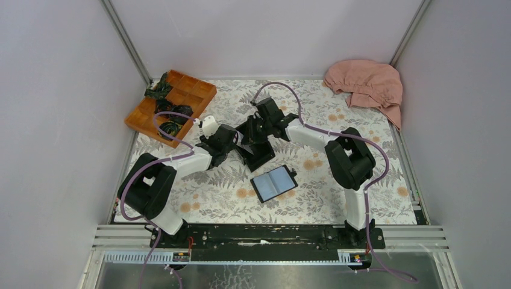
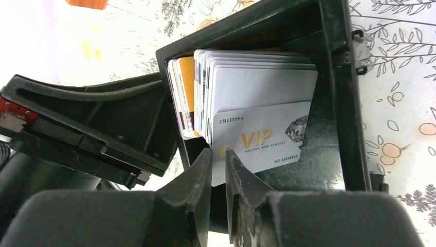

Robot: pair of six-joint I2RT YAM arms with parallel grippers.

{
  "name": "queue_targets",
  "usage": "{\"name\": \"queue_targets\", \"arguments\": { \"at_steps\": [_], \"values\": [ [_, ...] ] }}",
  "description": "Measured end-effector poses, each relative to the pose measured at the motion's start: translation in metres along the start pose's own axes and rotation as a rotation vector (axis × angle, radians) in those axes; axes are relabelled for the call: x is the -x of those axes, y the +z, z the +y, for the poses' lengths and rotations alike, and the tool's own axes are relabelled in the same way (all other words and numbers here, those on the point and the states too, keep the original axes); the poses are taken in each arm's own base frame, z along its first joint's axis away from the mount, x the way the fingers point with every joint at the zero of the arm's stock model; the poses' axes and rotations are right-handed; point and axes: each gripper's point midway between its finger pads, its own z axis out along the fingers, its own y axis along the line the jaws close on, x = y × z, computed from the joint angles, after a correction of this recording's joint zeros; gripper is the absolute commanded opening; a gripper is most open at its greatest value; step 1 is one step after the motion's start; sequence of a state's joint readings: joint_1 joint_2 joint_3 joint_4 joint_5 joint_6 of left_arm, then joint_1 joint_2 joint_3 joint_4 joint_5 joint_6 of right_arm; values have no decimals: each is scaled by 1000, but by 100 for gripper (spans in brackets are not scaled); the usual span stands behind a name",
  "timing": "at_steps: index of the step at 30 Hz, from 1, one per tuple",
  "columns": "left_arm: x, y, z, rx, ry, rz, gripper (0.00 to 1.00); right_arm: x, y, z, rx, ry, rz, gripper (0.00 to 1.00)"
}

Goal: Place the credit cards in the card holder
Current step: Pick up the credit card from the storage box.

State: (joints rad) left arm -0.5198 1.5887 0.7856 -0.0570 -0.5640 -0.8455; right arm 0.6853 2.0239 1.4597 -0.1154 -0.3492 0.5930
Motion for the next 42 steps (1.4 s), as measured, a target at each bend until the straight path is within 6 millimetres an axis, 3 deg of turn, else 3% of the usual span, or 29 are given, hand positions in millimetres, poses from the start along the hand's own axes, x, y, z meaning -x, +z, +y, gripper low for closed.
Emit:
{"name": "queue_targets", "arguments": {
  "at_steps": [29, 36, 40, 42],
  "values": [
    [2, 0, -5, -19, -12, -6, 60, 12, -26, -25, -230, -160, -71, 16],
    [3, 0, -5, -20, -13, -8, 60, 16, -31, -34, -329, -228, -93, 11],
    [7, -4, -6, -30, -22, -16, 60, 16, -34, -37, -396, -285, -106, 0],
    [9, -7, -5, -36, -33, -22, 60, 15, -36, -39, -430, -313, -109, 0]
  ]
}}
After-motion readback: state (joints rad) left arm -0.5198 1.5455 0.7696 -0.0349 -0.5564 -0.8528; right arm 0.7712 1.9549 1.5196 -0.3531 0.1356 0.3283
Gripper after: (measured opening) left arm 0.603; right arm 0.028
